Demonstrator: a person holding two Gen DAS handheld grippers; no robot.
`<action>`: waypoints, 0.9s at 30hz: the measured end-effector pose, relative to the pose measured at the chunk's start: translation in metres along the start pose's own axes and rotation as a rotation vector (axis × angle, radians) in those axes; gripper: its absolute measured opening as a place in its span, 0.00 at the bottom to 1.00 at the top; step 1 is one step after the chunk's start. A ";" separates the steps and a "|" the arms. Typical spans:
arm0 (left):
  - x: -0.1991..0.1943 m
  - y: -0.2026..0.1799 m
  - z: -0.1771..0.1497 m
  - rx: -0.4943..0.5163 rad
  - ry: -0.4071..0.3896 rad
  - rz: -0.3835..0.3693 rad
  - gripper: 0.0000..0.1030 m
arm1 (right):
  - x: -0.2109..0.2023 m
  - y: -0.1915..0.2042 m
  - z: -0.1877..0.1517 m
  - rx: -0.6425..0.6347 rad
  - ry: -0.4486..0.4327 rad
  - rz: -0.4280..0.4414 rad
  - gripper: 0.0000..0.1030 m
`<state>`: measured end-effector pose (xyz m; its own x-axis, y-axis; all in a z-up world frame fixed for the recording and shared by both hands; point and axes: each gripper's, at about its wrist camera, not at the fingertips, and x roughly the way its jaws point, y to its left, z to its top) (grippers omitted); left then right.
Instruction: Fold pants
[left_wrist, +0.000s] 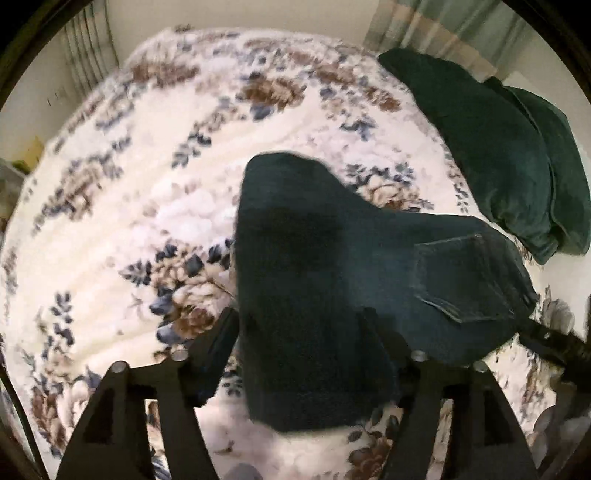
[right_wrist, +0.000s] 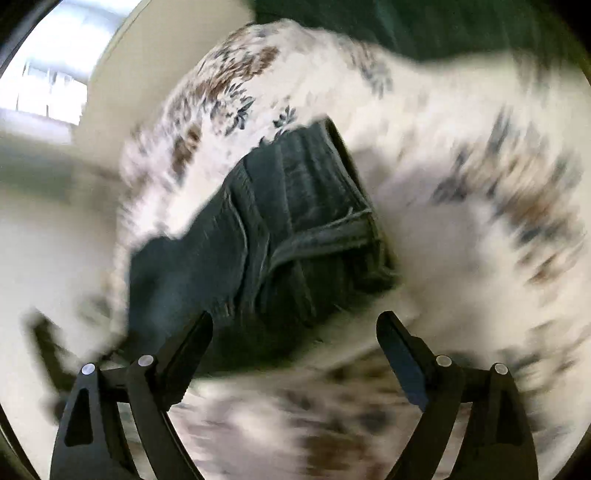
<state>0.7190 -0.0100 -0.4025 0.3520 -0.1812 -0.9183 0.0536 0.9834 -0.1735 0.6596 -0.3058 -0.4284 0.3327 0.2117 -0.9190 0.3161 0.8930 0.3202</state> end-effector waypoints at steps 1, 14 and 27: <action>-0.008 -0.010 -0.004 0.015 -0.004 0.020 0.87 | -0.008 0.017 0.003 -0.083 -0.028 -0.101 0.91; -0.049 -0.045 -0.028 0.024 -0.010 0.140 0.94 | -0.065 0.077 -0.030 -0.242 -0.117 -0.250 0.93; -0.206 -0.083 -0.096 0.011 -0.162 0.146 0.94 | -0.227 0.077 -0.109 -0.287 -0.240 -0.237 0.93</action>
<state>0.5518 -0.0551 -0.2330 0.5025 -0.0329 -0.8639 0.0006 0.9993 -0.0377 0.5118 -0.2420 -0.2202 0.4886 -0.0800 -0.8688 0.1605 0.9870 -0.0006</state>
